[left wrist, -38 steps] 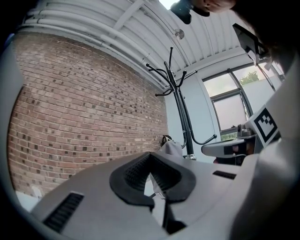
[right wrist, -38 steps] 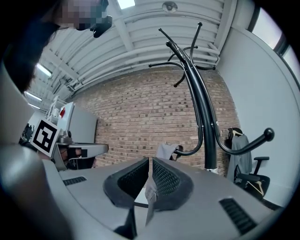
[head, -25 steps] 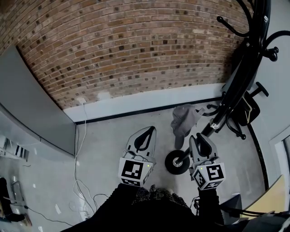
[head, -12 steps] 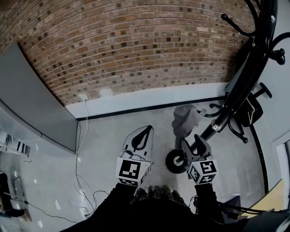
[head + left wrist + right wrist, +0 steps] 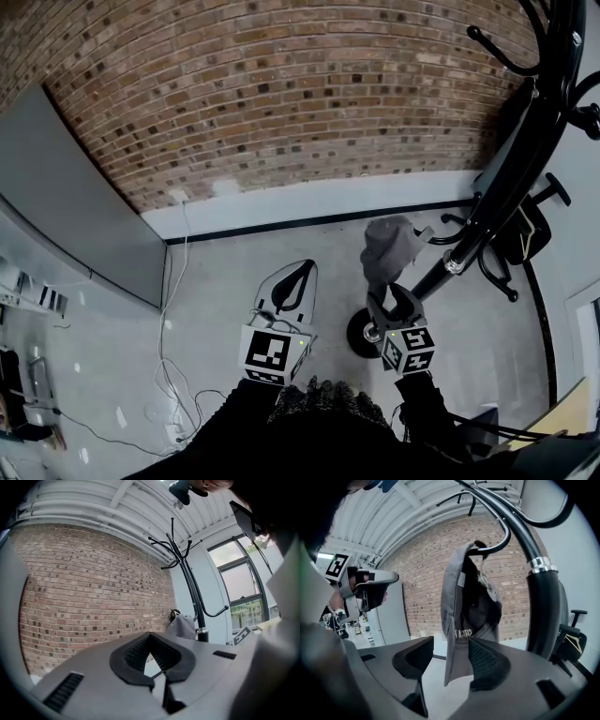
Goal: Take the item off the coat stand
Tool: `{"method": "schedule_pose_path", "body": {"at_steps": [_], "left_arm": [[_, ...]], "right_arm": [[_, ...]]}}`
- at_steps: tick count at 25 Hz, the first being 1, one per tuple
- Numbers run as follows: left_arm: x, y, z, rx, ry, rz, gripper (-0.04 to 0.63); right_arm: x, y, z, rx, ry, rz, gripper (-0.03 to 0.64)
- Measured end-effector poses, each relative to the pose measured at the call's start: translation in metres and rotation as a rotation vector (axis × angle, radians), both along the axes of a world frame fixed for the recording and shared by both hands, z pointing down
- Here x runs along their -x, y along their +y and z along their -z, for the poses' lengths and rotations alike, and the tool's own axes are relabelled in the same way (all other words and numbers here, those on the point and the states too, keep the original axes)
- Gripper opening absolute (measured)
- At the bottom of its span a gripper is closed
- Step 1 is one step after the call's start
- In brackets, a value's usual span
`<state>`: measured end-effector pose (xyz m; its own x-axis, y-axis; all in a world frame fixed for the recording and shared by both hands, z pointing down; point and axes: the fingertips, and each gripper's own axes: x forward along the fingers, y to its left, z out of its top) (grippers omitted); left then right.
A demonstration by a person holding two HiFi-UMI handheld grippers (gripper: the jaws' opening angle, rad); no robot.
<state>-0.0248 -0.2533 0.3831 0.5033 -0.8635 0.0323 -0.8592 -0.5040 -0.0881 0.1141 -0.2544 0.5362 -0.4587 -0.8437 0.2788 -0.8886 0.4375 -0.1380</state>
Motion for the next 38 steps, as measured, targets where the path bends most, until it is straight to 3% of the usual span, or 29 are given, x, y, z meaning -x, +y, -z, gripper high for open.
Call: {"method": "schedule_pose_path", "body": {"at_steps": [8,14,18,21,38], "left_arm": [[0.006,0.001,-0.004,0.009,-0.001,0.014,0.006],[0.007,0.001,-0.005,0.012,0.002,0.017,0.006],[0.008,0.003,-0.004,0.012,0.004,0.015,0.006],[0.009,0.003,-0.003,0.011,0.005,0.014,0.006],[0.009,-0.002,0.000,0.003,0.026,0.003,0.006]], "right_arm": [[0.005,-0.006,-0.037,0.098,0.042,0.009,0.215],[0.004,-0.014,-0.043,0.113,0.043,0.006,0.212],[0.002,-0.016,-0.040,0.094,0.062,-0.017,0.085],[0.002,-0.015,-0.037,0.081,0.066,-0.023,0.038],[0.007,-0.024,0.006,-0.046,0.139,-0.001,0.025]]}}
